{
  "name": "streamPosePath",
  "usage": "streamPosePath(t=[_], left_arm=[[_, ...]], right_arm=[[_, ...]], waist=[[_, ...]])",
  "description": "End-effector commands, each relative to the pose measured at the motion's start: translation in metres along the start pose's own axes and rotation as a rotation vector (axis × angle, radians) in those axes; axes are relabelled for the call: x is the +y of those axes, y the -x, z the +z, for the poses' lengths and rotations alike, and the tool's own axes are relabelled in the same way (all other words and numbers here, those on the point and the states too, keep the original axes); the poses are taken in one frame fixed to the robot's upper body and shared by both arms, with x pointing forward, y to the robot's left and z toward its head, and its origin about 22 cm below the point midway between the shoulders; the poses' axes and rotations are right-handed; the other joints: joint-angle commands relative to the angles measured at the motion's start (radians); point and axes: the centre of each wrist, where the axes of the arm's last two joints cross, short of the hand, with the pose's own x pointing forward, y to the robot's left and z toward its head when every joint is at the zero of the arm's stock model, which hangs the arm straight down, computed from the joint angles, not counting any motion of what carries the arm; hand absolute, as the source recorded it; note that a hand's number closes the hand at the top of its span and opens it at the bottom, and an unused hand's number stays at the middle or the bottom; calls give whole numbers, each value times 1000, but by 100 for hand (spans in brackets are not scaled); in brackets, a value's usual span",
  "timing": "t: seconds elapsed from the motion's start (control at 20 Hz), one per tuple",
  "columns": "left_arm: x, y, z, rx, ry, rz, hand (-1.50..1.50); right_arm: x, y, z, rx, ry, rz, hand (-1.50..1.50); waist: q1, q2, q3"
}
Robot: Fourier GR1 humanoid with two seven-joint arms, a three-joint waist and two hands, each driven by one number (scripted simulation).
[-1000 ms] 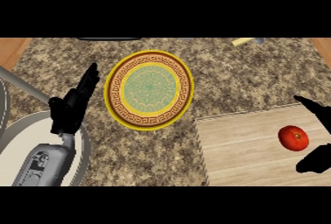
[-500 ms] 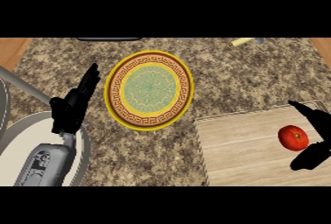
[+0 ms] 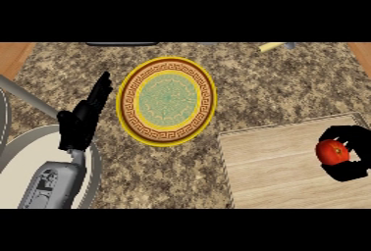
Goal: Pick the tomato from the tray and place it in the plate
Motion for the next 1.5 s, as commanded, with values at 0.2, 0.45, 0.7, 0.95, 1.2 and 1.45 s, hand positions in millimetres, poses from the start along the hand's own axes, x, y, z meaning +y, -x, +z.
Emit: streamPosePath(t=[0.2,0.45,0.7,0.95,1.2,1.45], left_arm=[[33,0,-3,49,-44,-21,0],[19,4,-2,55,-61,-41,0],[-3,3,9,40,-43,-38,0],[16,19,10,32,-44,-24,0],[16,7,10,45,-61,-39,0],[9,3,-1,44,-44,-47,0]], right_arm=[[9,-15,-9,-32,82,12,150],[5,-35,-3,-91,175,17,150],[31,-66,-6,-170,286,55,150],[-7,-109,16,-380,577,-76,150],[-26,-126,44,-573,639,-101,150],[-31,-189,58,-683,560,-168,150]], waist=[[4,5,-4],[4,4,-4],[9,4,-3],[8,4,-4],[6,1,-4],[10,4,-4]])
